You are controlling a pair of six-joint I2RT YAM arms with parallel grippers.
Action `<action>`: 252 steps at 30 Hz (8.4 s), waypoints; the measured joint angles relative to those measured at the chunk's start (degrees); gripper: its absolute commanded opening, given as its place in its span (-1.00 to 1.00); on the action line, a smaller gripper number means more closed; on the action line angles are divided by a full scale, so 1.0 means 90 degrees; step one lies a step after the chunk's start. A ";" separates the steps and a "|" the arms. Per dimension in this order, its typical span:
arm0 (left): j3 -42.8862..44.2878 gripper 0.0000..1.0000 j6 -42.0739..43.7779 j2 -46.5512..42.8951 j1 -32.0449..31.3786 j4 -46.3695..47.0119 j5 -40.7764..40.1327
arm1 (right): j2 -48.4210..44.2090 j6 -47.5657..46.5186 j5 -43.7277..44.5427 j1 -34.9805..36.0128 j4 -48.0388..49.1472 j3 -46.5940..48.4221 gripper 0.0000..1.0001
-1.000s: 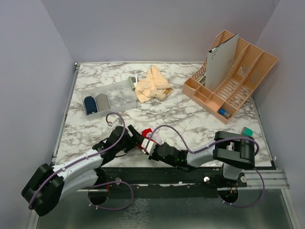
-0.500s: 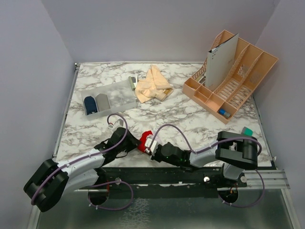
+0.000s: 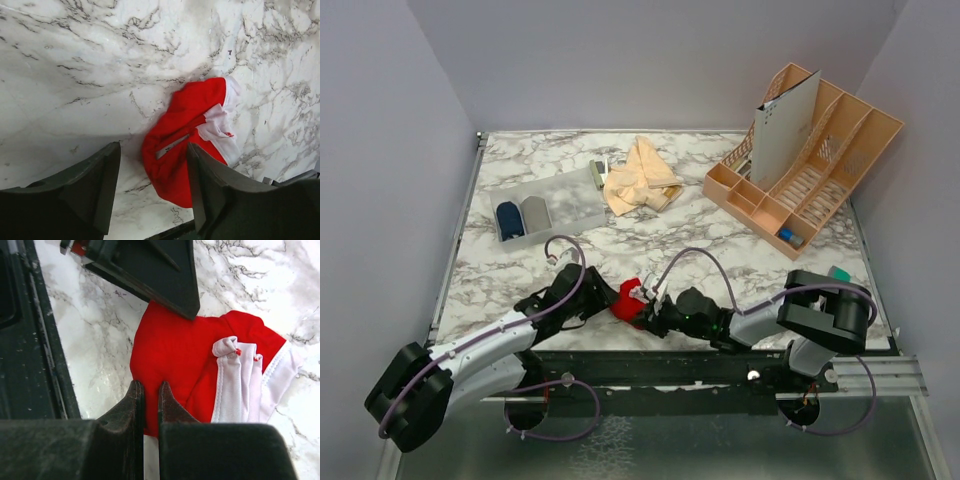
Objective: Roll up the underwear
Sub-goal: Roll the underwear to the center of the board, then pick up the underwear from the center of the board.
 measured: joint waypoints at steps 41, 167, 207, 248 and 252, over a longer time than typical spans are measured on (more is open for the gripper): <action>-0.0109 0.28 0.0430 0.1151 -0.0253 0.2268 0.0908 | 0.2960 0.7128 -0.3740 -0.3038 0.4046 -0.0665 -0.79; 0.1064 -0.75 -0.0520 0.1287 -0.1285 -0.0219 -0.0748 | -0.1462 -0.1562 0.1472 0.0619 -0.3572 0.0860 0.48; 0.0192 0.70 -0.1217 0.0478 -0.0918 0.0641 -0.0148 | -0.0024 0.2193 0.1129 0.0007 -0.1120 0.0532 -0.99; 0.1479 -1.00 0.1178 0.2506 0.1001 0.1462 0.1367 | -0.4044 0.1787 0.2353 0.0437 -0.3657 -0.0355 0.65; 0.2067 -1.00 0.1841 0.2363 0.1715 0.1188 0.1987 | -0.4393 0.2030 0.2798 0.0328 -0.4260 -0.0362 0.65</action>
